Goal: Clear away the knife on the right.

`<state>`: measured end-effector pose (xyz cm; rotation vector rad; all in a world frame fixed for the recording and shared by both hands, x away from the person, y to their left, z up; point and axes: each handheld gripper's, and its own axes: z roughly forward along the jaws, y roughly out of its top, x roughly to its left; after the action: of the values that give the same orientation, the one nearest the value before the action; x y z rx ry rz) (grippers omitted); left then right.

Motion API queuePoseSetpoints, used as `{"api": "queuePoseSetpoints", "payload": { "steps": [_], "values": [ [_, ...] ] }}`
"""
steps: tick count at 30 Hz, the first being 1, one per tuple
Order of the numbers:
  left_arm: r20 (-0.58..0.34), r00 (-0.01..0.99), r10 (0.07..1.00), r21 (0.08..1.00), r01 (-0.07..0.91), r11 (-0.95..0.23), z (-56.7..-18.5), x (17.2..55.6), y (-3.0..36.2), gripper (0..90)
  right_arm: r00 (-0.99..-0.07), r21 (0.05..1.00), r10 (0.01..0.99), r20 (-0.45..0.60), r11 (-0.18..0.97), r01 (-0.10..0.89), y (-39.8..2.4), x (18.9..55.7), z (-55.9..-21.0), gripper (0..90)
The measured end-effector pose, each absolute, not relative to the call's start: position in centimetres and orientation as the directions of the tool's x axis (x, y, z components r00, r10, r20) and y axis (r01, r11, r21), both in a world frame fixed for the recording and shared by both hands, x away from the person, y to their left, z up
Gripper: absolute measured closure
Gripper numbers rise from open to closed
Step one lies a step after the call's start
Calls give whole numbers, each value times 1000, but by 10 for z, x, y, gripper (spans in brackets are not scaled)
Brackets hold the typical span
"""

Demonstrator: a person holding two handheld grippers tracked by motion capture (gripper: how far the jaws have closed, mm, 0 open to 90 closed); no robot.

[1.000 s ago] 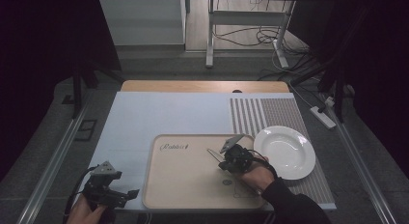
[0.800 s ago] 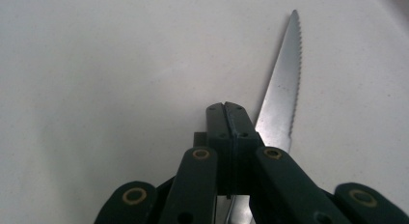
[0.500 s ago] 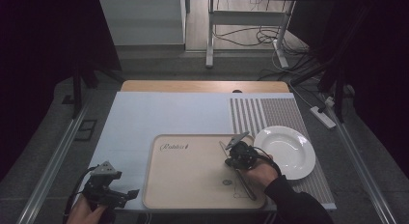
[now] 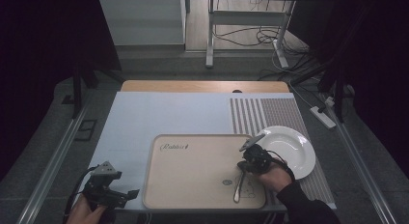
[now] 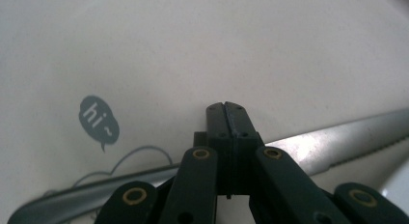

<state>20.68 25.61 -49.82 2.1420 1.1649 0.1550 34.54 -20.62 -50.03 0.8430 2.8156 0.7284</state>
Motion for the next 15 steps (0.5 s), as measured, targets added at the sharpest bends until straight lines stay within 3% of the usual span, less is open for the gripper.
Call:
{"api": "queuePoseSetpoints", "payload": {
  "steps": [15],
  "values": [
    [-204, 592, 779, 616, 696, -368, -498, 207, 256, 25, -812, 482, 583, 40, 701, 526, -229, 348, -499, 900]
  ]
}}
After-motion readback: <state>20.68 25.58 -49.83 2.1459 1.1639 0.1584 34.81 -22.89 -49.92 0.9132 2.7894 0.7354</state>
